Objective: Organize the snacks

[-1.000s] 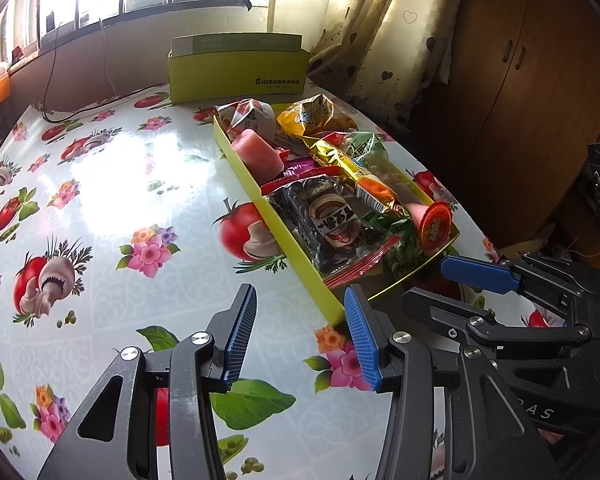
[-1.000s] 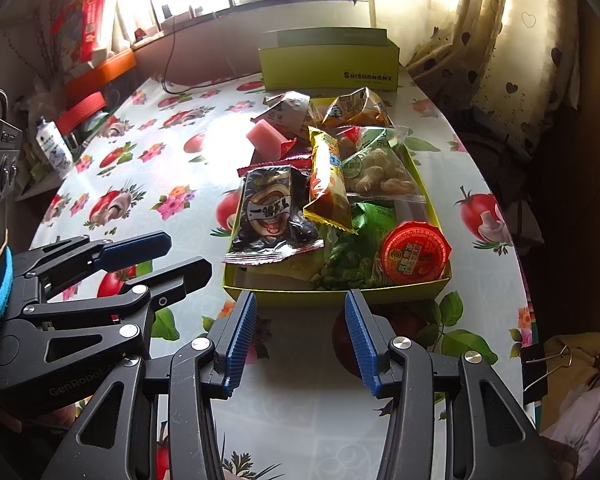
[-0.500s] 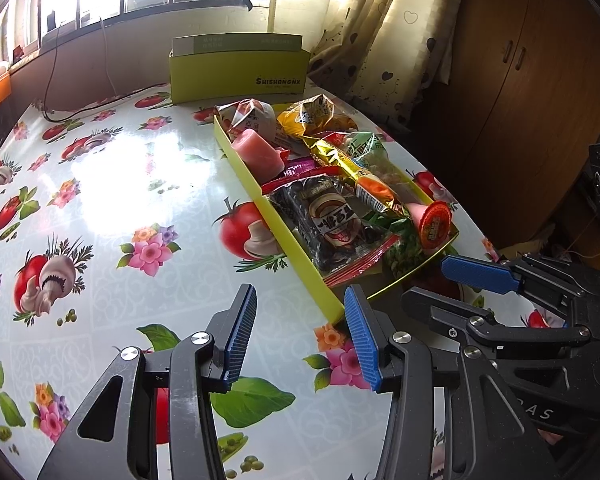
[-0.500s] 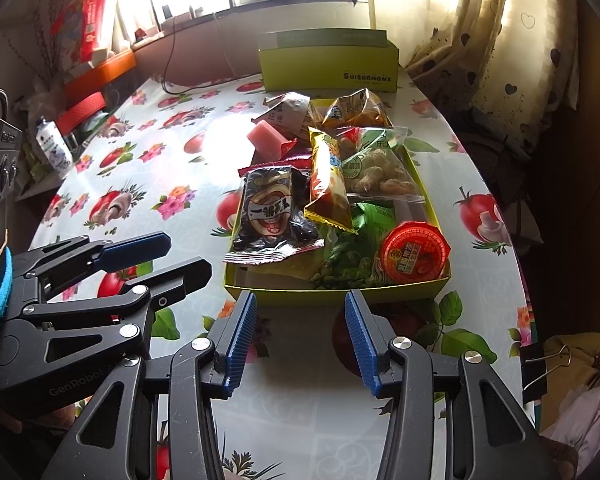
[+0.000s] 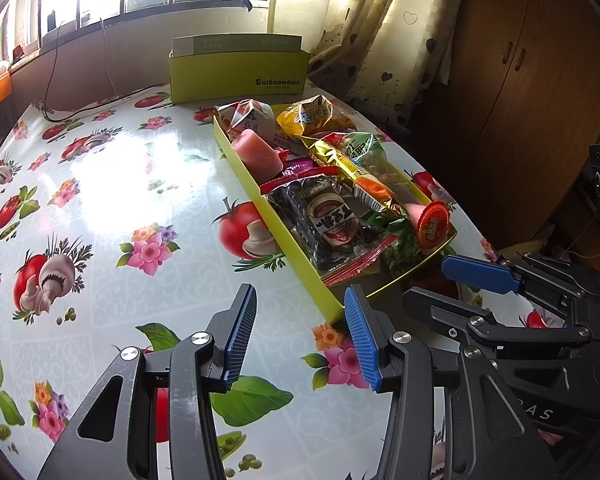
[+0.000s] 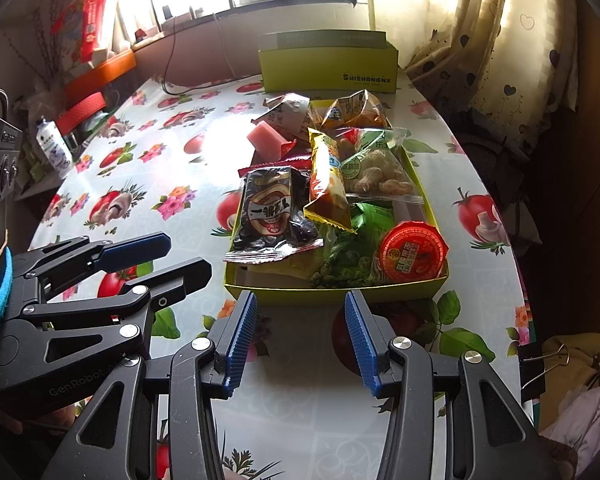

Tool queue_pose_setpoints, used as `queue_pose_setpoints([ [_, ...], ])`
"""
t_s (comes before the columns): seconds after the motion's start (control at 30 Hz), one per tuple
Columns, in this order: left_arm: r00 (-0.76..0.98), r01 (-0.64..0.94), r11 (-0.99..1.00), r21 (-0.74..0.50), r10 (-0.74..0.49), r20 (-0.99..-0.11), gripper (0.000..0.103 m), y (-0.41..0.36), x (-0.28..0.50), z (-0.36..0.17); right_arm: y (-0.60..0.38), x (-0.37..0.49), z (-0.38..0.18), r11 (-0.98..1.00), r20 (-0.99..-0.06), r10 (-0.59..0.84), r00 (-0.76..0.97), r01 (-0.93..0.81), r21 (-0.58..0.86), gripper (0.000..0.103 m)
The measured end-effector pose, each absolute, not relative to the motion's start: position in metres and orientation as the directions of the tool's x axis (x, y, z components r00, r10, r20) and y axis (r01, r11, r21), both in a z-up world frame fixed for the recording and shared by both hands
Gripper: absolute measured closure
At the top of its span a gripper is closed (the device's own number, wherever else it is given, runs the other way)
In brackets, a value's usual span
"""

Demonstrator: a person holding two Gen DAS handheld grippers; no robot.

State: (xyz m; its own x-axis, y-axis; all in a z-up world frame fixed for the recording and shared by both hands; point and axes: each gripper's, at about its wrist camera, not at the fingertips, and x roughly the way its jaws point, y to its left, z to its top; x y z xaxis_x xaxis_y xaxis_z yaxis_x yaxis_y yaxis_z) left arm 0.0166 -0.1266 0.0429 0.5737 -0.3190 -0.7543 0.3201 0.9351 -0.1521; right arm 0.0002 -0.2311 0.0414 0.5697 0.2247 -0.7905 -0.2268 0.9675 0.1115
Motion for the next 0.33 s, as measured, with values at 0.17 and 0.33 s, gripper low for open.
queue_pose_setpoints([
  [0.17, 0.578, 0.321, 0.934, -0.156, -0.324, -0.749, 0.056, -0.1263, 0.0159, 0.0439, -0.2309, -0.0005, 0.042, 0.967, -0.789, 0.225, 0.571, -0.227, 0.112, 0.058],
  [0.33, 0.582, 0.321, 0.934, -0.155, -0.324, -0.746, 0.056, -0.1265, 0.014, 0.0456, -0.2307, -0.001, 0.042, 0.968, -0.79, 0.225, 0.571, -0.226, 0.112, 0.058],
])
